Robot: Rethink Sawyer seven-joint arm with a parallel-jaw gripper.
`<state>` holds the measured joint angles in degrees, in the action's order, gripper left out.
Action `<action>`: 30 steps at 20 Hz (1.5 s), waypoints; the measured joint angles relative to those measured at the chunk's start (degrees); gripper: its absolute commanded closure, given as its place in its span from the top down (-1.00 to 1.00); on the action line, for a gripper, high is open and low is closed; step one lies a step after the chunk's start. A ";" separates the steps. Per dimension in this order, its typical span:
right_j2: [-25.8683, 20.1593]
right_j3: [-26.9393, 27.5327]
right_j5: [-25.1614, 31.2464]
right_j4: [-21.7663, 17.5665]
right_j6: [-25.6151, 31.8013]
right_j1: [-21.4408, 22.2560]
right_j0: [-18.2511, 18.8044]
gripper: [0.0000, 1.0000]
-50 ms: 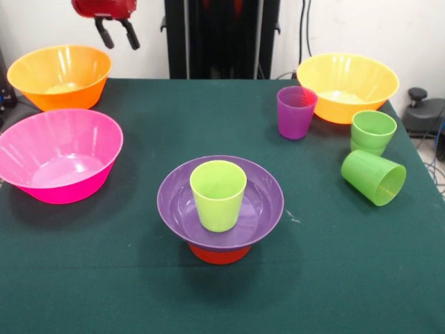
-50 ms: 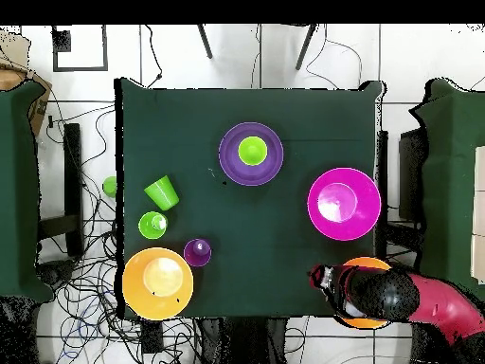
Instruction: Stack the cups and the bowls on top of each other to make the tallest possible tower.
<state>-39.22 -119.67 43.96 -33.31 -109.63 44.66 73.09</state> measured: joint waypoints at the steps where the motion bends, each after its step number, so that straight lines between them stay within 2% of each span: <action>1: 0.00 0.01 -0.10 -0.18 0.00 -0.24 0.09 1.00; 8: 0.00 0.01 -0.23 -0.71 0.00 -1.32 2.44 1.00; 13: 0.01 0.00 -0.21 -0.70 0.00 -0.01 3.65 1.00; 14: 0.00 0.00 0.08 -0.68 0.00 1.35 3.76 1.00; 16: 0.01 0.00 0.61 -0.67 0.00 2.38 3.67 1.00; 23: 0.11 1.19 8.84 -0.71 0.00 10.44 1.23 1.00; 29: 0.53 2.91 9.14 -2.47 0.00 11.52 -0.32 1.00; 30: 0.81 3.39 8.45 -3.85 0.00 11.07 -0.78 1.00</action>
<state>-38.41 -116.28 52.41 -37.16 -109.63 55.73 72.31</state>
